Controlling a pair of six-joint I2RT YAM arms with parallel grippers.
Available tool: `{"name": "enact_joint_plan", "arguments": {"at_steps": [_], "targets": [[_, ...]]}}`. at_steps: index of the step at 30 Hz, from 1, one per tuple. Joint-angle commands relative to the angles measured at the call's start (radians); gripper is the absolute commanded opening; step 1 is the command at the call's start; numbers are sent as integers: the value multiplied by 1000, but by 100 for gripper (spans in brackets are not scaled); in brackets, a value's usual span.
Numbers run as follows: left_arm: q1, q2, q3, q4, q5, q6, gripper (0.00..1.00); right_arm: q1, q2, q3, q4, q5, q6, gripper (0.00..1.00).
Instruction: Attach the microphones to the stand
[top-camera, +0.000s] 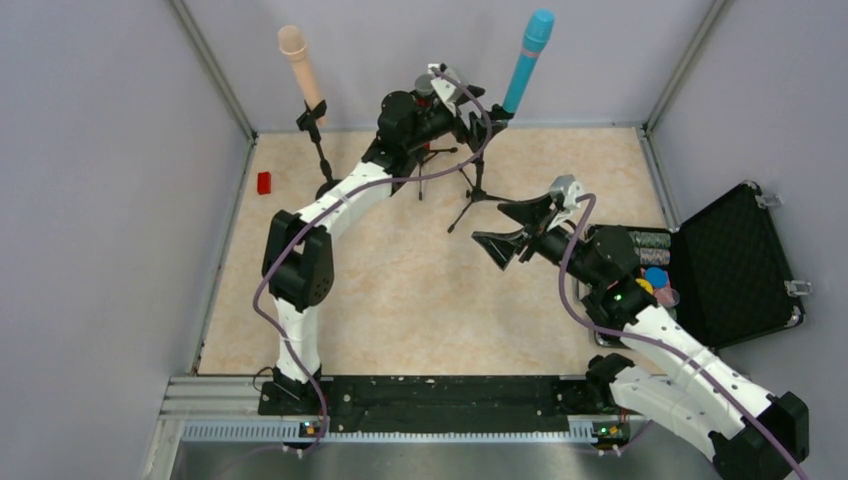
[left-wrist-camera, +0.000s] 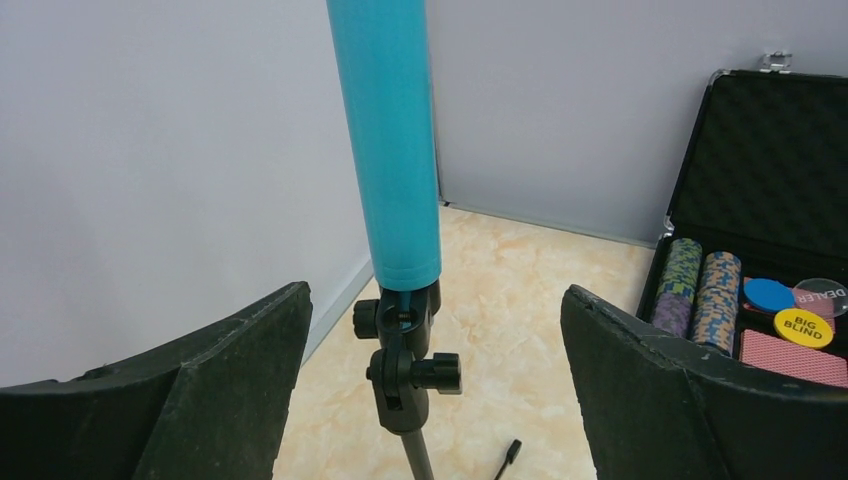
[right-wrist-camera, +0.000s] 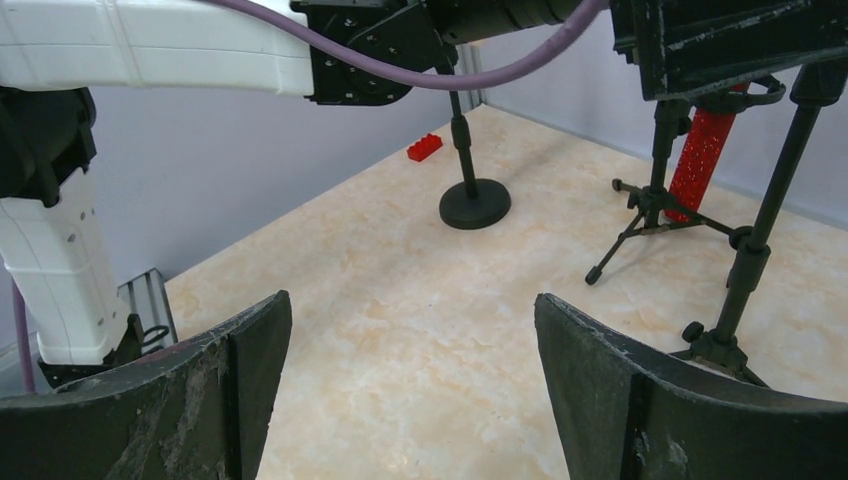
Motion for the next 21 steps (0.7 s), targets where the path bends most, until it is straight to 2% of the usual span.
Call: {"name": "enact_joint_plan", "arguments": {"at_steps": [1, 8, 11, 16, 21], "targets": [[13, -137, -62, 123, 20, -50, 99, -8, 13, -2, 28, -11, -2, 89], [44, -306, -285, 133, 65, -98, 99, -8, 51, 4, 16, -15, 29, 89], [49, -375, -375, 46, 74, -94, 99, -14, 82, 3, 23, -34, 52, 89], [51, -488, -503, -158, 20, -84, 99, -34, 163, -1, 78, -119, 125, 89], [52, -571, -636, -290, -37, -84, 99, -62, 246, -12, 124, -184, 204, 89]]}}
